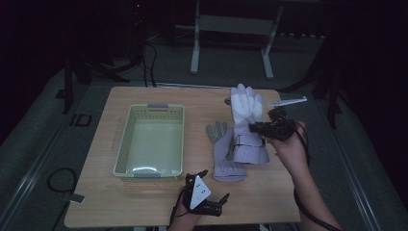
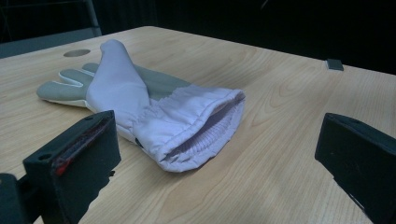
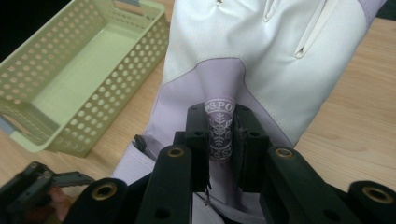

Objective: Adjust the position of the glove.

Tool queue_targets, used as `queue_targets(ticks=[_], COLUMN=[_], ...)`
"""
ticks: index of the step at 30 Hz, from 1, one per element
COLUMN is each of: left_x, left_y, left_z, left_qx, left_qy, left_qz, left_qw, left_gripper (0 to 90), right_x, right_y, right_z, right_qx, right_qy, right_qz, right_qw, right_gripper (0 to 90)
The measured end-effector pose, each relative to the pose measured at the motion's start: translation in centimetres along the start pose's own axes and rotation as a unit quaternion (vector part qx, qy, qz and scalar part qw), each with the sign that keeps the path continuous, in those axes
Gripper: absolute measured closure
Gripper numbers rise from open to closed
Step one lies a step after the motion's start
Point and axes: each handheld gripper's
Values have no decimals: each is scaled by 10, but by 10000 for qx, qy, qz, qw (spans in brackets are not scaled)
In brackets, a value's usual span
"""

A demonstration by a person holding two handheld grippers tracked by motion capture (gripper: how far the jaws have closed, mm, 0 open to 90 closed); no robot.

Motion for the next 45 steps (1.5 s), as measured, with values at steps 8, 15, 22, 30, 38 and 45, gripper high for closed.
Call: queue_targets(ticks=[8,15,22,30,38,45], left_x=[0,0,0,0,1,1], left_y=[0,0,0,0,0,0], left_z=[0,0,0,0,0,1], left_qx=[-3,-9,-10,-8,-10,-51], left_qy=[-3,12,29,37,45,56], left_qz=[-24,2,26,26,31,66], left_qw=[10000,10000,10000,10000,10000,9999], left_gripper=[2,2,2,2,2,2], right_x=[31,68,100,119,122,104], right_y=[13,34,44,46,52,52], right_z=[22,20,10,15,11,6], right_qx=[-102,70,315,327,341,-12], right_qy=[-25,28,68,127,71,-232], right_qz=[209,628,970,1116,1028,631], right_qw=[9997,9980,9948,9931,9941,9977], right_gripper=[783,782,781,772,687,368])
Point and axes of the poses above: each handheld gripper's, and its own axes: x roughly forward along the jaws, y roughly out of its underside, z roughly to its left, and after that the axes turned 5 degrees about -z, right-handed
